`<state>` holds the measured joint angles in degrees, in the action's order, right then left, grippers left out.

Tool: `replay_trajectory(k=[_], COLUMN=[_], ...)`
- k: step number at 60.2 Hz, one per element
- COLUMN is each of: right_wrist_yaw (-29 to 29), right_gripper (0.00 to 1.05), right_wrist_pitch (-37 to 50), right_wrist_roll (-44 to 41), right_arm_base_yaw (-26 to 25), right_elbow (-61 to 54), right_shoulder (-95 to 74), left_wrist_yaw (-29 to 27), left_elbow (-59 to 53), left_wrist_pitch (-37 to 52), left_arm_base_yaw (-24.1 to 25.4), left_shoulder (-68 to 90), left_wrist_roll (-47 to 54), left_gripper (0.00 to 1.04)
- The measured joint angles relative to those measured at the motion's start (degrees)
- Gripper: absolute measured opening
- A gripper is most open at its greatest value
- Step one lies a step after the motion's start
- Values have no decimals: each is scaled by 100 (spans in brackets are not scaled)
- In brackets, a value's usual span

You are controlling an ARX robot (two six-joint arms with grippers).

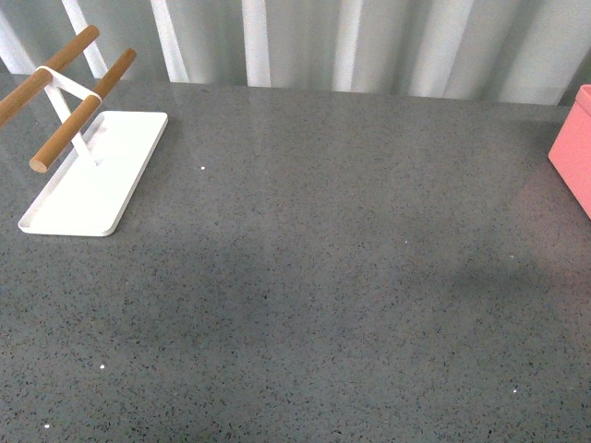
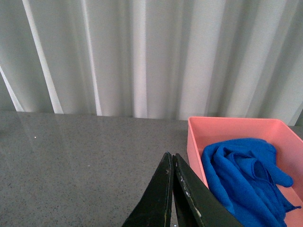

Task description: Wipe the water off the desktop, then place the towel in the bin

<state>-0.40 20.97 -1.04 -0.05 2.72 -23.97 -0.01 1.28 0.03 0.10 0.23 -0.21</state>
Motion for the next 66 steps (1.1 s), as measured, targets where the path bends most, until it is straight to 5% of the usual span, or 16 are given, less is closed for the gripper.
replay_trajectory(k=[66], right_wrist_yaw=[35], right_gripper=[3], right_wrist_pitch=[-2087], right_wrist_roll=[44], right_arm_base_yaw=[0], right_elbow=[-133], right_shoulder=[2369], left_wrist_yaw=[0], left_elbow=[0], left_wrist_pitch=[0], left_arm_base_yaw=[0], left_shoulder=[-2], left_wrist_roll=[0], left_gripper=[98])
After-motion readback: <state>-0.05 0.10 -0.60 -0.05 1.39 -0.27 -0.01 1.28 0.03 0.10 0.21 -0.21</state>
